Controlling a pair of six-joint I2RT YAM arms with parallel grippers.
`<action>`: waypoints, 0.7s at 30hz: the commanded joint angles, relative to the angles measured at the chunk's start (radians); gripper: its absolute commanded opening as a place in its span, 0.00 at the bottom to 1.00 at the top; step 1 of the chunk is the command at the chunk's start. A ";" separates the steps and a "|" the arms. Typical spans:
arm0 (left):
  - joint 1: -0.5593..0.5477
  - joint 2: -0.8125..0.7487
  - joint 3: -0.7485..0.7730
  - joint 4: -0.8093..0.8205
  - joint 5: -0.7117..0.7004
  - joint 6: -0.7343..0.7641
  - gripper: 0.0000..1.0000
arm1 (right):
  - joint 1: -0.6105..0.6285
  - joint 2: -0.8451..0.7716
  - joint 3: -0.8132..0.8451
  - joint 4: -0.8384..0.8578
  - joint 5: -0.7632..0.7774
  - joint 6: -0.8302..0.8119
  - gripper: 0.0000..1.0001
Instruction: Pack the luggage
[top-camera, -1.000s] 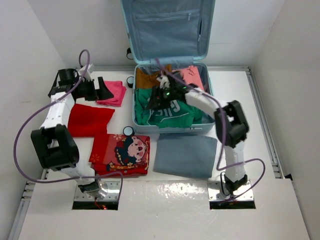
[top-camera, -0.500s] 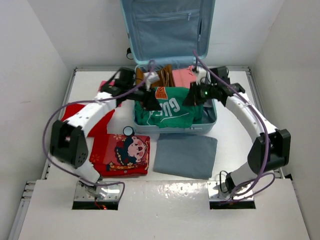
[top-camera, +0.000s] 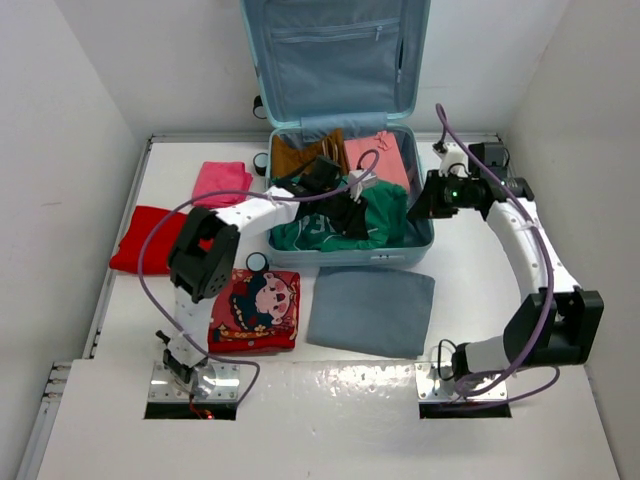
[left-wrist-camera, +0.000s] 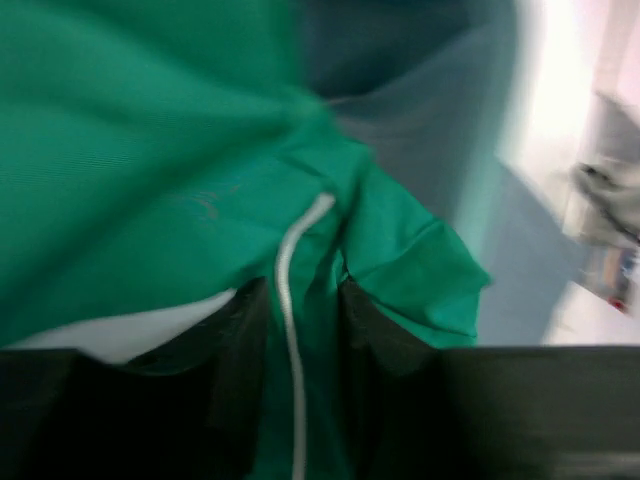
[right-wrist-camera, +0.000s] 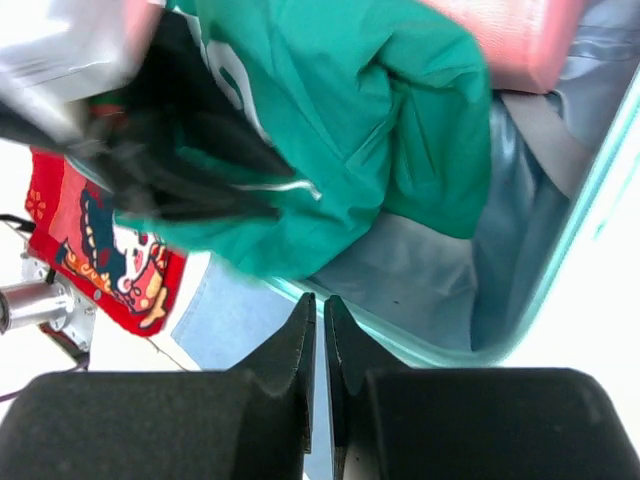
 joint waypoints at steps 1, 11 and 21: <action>-0.019 0.066 0.050 0.013 -0.190 -0.019 0.36 | -0.050 -0.028 0.042 -0.036 0.008 -0.028 0.06; -0.070 0.189 -0.078 0.153 -0.513 0.016 0.38 | -0.080 -0.051 0.047 -0.013 0.003 -0.038 0.11; 0.036 -0.350 -0.252 0.373 -0.295 0.012 0.91 | -0.023 0.018 0.079 0.092 -0.033 -0.007 0.23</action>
